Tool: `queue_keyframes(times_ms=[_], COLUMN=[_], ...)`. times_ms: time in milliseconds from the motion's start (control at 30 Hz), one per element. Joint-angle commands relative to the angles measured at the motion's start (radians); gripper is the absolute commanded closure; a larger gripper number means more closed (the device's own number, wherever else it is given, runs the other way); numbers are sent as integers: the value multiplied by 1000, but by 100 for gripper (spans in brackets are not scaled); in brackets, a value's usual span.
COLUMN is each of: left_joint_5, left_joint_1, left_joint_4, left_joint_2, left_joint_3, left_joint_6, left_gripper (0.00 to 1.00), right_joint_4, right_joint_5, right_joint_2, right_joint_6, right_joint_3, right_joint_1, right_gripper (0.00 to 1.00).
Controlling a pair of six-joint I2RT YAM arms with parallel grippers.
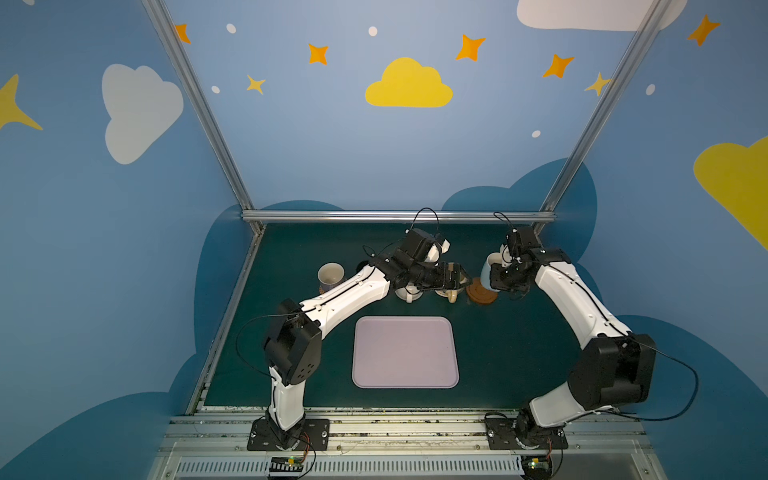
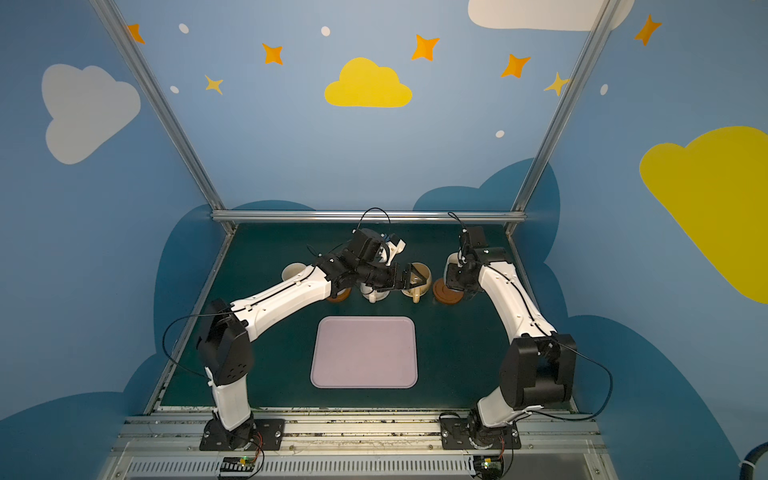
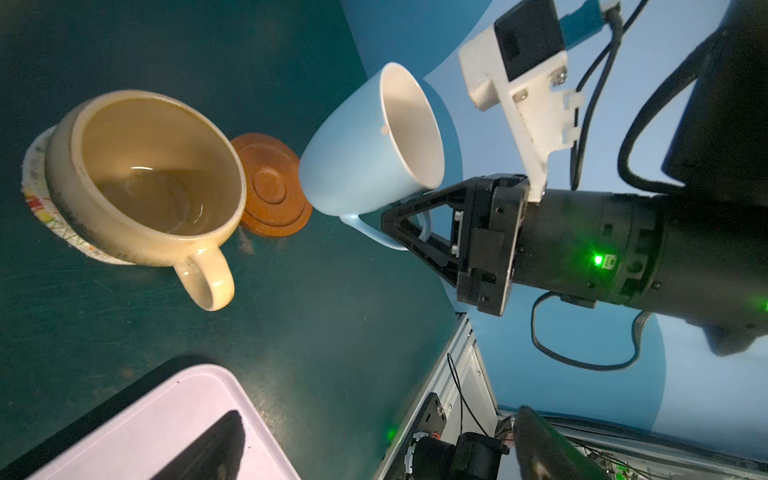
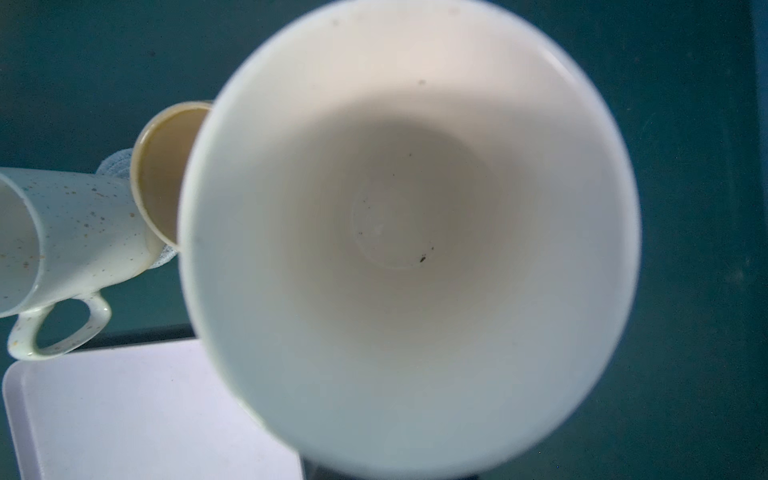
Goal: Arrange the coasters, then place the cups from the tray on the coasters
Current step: 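Lower the pale blue mug onto the terracotta coaster with the right gripper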
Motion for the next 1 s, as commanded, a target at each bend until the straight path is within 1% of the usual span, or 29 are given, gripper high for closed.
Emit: queue_keyframes(times_ms=[0,167,333,633,967], left_joint_5=[-21,-23,-21,-16,-22], left_joint_1=[0,0,0,-1,-1], left_joint_4=[-64,-45,-48,-38,-29], left_joint_2=[37,67,88,96,87], left_joint_3=[71,96,108,104,86], left_joint_6=[35,30,26,17,17], left_gripper=[0,0,0,0,0], right_joint_4=[47,14,24,38,86], right_joint_5=[16,37,64,52,43], right_joint_2=[30,112,146,217,242], right_joint_6=[-39,-75,-92,-88,-86], right_joint_3=[60,117,114,113,96], right_joint_1=[-2,-2,-3,-3,-4], right_gripper=[100,100,100,100,100])
